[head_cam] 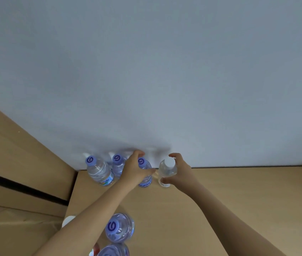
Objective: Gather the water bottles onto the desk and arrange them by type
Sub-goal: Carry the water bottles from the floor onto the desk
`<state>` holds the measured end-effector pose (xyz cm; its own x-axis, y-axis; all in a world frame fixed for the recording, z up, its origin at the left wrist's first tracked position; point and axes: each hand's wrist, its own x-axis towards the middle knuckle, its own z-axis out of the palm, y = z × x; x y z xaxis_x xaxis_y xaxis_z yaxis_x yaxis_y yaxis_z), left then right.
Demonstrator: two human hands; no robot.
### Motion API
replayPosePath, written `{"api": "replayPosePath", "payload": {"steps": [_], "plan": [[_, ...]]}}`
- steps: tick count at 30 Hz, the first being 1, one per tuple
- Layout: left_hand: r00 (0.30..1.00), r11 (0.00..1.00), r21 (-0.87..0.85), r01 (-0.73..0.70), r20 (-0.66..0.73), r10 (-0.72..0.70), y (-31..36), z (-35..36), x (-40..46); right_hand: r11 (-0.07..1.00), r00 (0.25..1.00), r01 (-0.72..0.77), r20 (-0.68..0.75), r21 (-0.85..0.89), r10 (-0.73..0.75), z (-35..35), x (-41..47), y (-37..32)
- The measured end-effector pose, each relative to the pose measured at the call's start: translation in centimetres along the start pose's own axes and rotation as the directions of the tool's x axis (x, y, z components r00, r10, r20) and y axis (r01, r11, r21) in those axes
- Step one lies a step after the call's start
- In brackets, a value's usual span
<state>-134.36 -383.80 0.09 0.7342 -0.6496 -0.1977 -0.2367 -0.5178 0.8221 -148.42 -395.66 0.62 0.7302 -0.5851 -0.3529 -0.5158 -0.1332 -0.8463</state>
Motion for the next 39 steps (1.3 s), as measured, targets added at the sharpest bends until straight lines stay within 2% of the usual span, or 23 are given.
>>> {"api": "replayPosePath", "payload": {"steps": [5,10,13,19,25,28,31,35,39], "plan": [[0.999,0.992,-0.123,0.005,-0.036,-0.009,1.3,-1.6,-1.3,0.997,0.998,0.059,0.010,0.041,-0.060,-2.3,-0.9,-2.2],[0.991,0.970,-0.216,-0.115,-0.092,0.098,3.1,-5.1,-3.7,0.969,0.967,0.245,-0.080,0.023,-0.242,-2.9,-2.7,-7.0],[0.983,0.951,-0.262,-0.161,-0.133,0.129,3.4,-8.6,-6.1,0.945,0.945,0.326,-0.050,0.034,-0.324,-1.2,-4.0,-10.3],[0.955,0.944,-0.288,-0.162,-0.286,0.076,-0.8,-17.6,-13.4,0.890,0.883,0.451,0.115,0.069,-0.456,7.8,-7.4,-16.6],[0.901,0.949,-0.310,-0.061,-0.426,-0.081,-10.9,-27.1,-25.0,0.863,0.794,0.493,0.347,0.115,-0.499,22.5,-12.5,-20.4],[0.834,0.927,-0.374,0.005,-0.511,-0.210,-16.8,-31.2,-32.2,0.859,0.730,0.497,0.478,0.120,-0.489,31.0,-16.2,-21.4],[0.734,0.896,-0.436,0.079,-0.582,-0.348,-22.8,-34.7,-40.1,0.855,0.659,0.506,0.590,0.112,-0.467,39.6,-20.6,-21.8],[0.547,0.843,-0.498,0.202,-0.657,-0.519,-29.6,-37.6,-51.3,0.865,0.545,0.490,0.739,0.103,-0.396,50.1,-26.3,-21.5],[0.347,0.766,-0.592,0.251,-0.684,-0.642,-34.3,-39.1,-60.5,0.892,0.426,0.447,0.863,0.059,-0.271,59.0,-31.3,-20.5]]}}
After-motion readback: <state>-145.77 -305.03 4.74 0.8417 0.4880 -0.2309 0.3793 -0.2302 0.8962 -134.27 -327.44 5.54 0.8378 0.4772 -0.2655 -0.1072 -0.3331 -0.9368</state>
